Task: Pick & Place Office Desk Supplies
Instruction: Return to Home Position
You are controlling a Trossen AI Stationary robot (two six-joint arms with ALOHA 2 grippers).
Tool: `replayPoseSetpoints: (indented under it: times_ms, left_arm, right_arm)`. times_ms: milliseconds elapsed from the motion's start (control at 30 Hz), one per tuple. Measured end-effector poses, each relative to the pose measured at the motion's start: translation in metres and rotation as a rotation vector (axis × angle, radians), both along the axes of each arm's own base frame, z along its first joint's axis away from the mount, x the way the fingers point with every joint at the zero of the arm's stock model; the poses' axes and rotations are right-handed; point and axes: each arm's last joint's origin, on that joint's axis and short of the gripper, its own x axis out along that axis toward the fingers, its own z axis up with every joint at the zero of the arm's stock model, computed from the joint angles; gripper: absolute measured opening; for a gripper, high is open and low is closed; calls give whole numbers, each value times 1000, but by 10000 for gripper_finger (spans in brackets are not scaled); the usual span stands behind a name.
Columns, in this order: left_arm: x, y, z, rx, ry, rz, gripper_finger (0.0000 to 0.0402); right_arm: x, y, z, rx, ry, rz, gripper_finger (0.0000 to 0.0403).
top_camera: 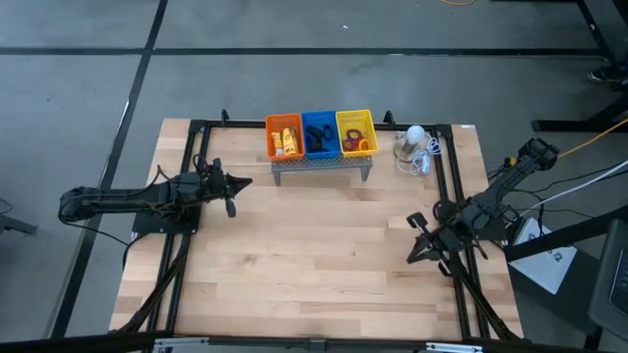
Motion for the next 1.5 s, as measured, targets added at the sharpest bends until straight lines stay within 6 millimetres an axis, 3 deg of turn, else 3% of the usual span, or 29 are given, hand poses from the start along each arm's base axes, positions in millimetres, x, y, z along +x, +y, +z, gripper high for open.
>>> replayPoseSetpoints:
  times_ms: [133,267,333,500,667,867,967,1200,1500]
  left_arm:
    - [0,0,0,4,1,4,6]
    - [0,1,0,12,1,35,6]
    - [-1,1,0,21,4,43,6]
    - [-1,1,0,-10,-15,55,6]
    - [-1,1,0,-74,-48,70,6]
    - [0,1,3,-300,-188,120,6]
    - [0,1,3,-304,-189,121,6]
    - [0,2,3,-303,-191,121,6]
    - [0,1,1,-289,-161,117,6]
  right_arm:
    - [1,-1,-5,-50,27,-31,23]
    - [8,-13,-6,1,69,-301,23]
    - [12,-18,-7,-17,65,-347,23]
    - [14,-22,-4,-60,13,-154,23]
    - [17,-25,-8,-87,38,-199,23]
    - [18,-27,-7,-94,31,-243,23]
    - [18,-26,-7,-116,13,-237,23]
    - [17,-24,-7,13,85,-149,23]
    - [17,-25,-7,14,84,-180,23]
